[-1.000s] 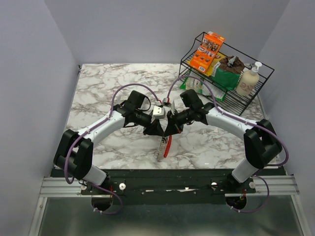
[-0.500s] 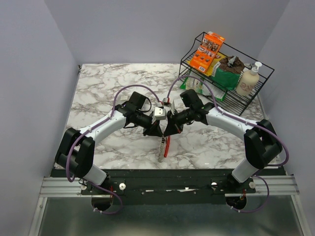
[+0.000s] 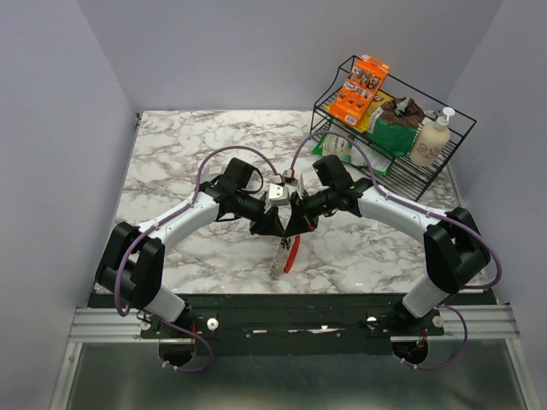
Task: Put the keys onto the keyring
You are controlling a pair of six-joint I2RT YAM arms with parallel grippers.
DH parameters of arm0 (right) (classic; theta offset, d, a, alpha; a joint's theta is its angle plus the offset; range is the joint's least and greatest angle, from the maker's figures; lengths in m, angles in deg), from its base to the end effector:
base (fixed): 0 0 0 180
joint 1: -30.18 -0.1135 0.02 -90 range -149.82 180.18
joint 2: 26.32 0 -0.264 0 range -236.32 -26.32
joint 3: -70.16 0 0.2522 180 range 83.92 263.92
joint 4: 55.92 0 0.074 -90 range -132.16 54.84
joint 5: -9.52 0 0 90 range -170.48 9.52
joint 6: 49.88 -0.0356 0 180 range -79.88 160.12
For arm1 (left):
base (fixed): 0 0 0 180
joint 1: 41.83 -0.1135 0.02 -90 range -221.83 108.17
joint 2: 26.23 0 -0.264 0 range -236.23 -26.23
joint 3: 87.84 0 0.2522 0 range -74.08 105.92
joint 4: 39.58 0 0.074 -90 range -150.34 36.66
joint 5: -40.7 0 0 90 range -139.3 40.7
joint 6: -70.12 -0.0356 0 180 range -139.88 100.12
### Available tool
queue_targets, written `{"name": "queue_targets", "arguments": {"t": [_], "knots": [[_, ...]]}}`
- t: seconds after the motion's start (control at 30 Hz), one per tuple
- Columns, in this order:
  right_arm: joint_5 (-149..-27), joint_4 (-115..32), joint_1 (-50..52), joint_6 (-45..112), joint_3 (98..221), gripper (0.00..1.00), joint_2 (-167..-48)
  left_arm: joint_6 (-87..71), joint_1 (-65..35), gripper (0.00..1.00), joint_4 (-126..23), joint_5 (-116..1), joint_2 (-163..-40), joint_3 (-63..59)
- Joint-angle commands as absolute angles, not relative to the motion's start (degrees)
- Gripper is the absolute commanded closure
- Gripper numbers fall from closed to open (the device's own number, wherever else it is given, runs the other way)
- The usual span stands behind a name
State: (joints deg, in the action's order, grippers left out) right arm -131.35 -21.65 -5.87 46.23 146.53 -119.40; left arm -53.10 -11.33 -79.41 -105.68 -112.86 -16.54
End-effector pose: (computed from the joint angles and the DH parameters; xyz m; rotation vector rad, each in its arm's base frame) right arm 0.2558 0.2203 0.2297 -1.2387 2.0909 1.3204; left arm 0.2445 -0.1784 0.2335 1.5165 1.7198 -1.1947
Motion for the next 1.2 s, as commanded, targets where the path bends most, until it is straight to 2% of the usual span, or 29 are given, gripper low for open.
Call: {"name": "queue_targets", "arguments": {"t": [0.0, 0.07, 0.1, 0.13, 0.47, 0.57, 0.6, 0.67, 0.7, 0.77, 0.8, 0.9, 1.0, 1.17], "knots": [[-132.9, -22.9, -6.4, 47.0, 146.7, 0.99, -117.9, -51.6, -11.0, 0.77, -76.6, -106.8, -111.5, -16.4], [-132.9, -22.9, -6.4, 47.0, 146.7, 0.99, -118.0, -51.5, -11.0, 0.84, -76.5, -107.4, -111.5, -16.4], [-132.9, -22.9, -6.4, 47.0, 146.8, 0.99, -118.0, -51.5, -11.0, 0.94, -76.6, -107.6, -111.6, -16.3], [-132.7, -22.9, -6.3, 47.0, 146.7, 0.99, -118.0, -51.6, -11.0, 1.00, -76.7, -107.7, -111.8, -16.3], [-130.8, -23.0, -6.5, 45.8, 147.2, 0.98, -117.3, -51.6, -10.9, 1.00, -77.6, -108.2, -111.6, -16.1], [-130.0, -23.3, -6.4, 45.0, 147.2, 0.88, -116.9, -48.5, -11.0, 1.00, -74.0, -108.1, -110.5, -17.3], [-129.9, -23.6, -6.4, 44.6, 147.3, 0.80, -116.7, -47.4, -11.0, 1.00, -72.7, -108.1, -110.1, -18.6], [-129.9, -24.2, -6.4, 44.1, 146.8, 0.72, -116.2, -43.5, -10.9, 1.00, -67.9, -107.8, -108.8, -20.0], [-130.0, -25.0, -6.4, 43.5, 146.6, 0.63, -115.5, -42.4, -10.9, 1.00, -66.2, -107.8, -108.4, -21.6], [-129.5, -26.4, -6.4, 42.8, 145.0, 0.55, -114.3, -38.1, -10.9, 1.00, -60.3, -107.0, -106.8, -23.4], [-129.1, -28.4, -6.5, 41.7, 144.4, 0.46, -113.5, -36.9, -10.9, 1.00, -58.4, -106.6, -106.2, -25.3], [-128.2, -31.0, -6.4, 40.3, 142.8, 0.31, -111.0, -31.6, -10.9, 1.00, -50.7, -105.1, -104.5, -28.7], [-127.4, -32.1, -6.3, 38.0, 142.5, 0.25, -109.0, -27.8, -10.4, 1.00, -45.3, -103.7, -103.6, -30.8], [-125.7, -33.2, -6.3, 36.0, 141.8, 0.22, -106.5, -22.4, -10.0, 1.00, -34.9, -101.6, -102.2, -34.3]]}}
